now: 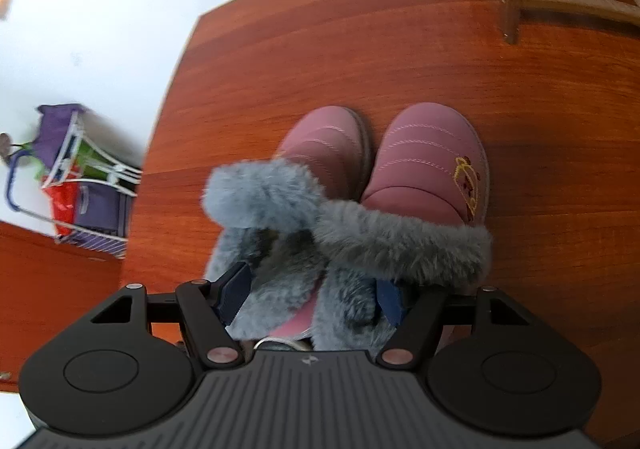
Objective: Organize scattered shoes
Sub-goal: 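Grasp both pink fur slippers with the right tool while the left tool holds the black sandals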
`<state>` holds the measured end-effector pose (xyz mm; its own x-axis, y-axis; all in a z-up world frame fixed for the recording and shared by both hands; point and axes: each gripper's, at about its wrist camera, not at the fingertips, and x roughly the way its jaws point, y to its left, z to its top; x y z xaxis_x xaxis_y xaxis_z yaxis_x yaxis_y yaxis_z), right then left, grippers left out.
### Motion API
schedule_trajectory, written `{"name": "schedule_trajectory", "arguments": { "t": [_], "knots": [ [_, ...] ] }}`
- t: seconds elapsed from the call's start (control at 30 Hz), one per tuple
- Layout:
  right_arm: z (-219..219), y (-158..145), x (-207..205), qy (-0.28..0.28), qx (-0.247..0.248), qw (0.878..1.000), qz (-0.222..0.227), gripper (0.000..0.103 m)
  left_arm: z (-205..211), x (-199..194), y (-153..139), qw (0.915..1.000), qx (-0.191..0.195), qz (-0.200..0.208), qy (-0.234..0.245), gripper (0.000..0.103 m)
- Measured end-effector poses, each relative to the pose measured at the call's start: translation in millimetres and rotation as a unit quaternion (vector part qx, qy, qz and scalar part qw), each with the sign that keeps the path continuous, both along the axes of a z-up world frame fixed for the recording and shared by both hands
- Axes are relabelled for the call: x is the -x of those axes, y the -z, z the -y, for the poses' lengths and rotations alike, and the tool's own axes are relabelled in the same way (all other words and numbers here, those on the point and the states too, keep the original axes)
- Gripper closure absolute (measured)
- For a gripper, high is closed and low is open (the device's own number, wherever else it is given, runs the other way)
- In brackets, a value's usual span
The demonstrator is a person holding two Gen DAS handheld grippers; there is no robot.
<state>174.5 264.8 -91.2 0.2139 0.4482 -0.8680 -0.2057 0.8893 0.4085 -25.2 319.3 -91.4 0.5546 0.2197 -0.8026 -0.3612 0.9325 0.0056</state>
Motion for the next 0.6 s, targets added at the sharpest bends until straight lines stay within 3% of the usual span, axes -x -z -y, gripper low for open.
{"name": "schedule_trajectory", "arguments": {
  "t": [0.1, 0.33, 0.6],
  "knots": [
    [-5, 6, 2, -0.005, 0.014, 1.0, 0.015, 0.032, -1, 0, 0, 1.0, 0.001, 0.001, -0.001, 0.065],
    [4, 5, 4, -0.035, 0.015, 0.999, 0.03, 0.049, -1, 2, 0, 1.0, 0.003, 0.002, 0.005, 0.064],
    [26, 0, -16, -0.041, 0.024, 0.998, 0.028, 0.049, -1, 4, 0, 1.0, 0.004, 0.003, 0.004, 0.064]
  ]
}}
